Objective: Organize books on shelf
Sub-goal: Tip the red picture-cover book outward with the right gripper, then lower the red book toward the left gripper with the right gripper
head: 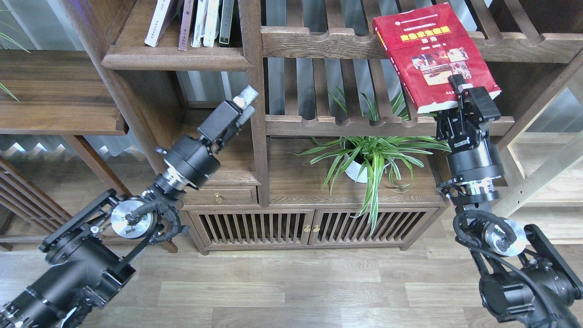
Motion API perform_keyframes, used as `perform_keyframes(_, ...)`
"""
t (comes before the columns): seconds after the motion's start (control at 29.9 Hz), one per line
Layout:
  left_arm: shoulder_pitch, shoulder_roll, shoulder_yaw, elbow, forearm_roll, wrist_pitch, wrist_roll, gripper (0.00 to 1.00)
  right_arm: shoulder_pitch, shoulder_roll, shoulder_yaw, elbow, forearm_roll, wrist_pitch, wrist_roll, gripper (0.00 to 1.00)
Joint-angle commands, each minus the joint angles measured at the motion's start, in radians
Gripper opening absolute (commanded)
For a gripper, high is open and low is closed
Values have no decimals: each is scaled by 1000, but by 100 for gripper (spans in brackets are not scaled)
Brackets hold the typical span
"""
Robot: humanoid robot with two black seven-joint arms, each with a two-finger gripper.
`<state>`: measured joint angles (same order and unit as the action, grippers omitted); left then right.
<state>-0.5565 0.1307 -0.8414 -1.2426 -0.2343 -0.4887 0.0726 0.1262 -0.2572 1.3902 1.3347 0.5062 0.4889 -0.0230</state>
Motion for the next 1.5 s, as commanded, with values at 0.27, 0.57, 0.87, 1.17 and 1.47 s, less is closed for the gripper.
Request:
perform_keyframes(0.27,1,-55,21,35,-68,0,6,98,-28,-46,-54,1,-1,0,0,0)
perform_keyframes(0.57,0,-111,25,81,-66,0,7,98,-31,-30,-108,3,-1,0,0,0)
perform_keyframes(0.87,-2,-125,33,109,-66,0,10,98,-23,-13,-175,4,-1,0,2,0)
perform_keyframes(1.17,-2,-123,31,110,-68,0,39,98,-14,46,-214,4,-5,0,2,0)
perform_keyframes(1.47,-2,-123,25,109,-82,0,39,98,27,85,-246,3,-5,0,2,0)
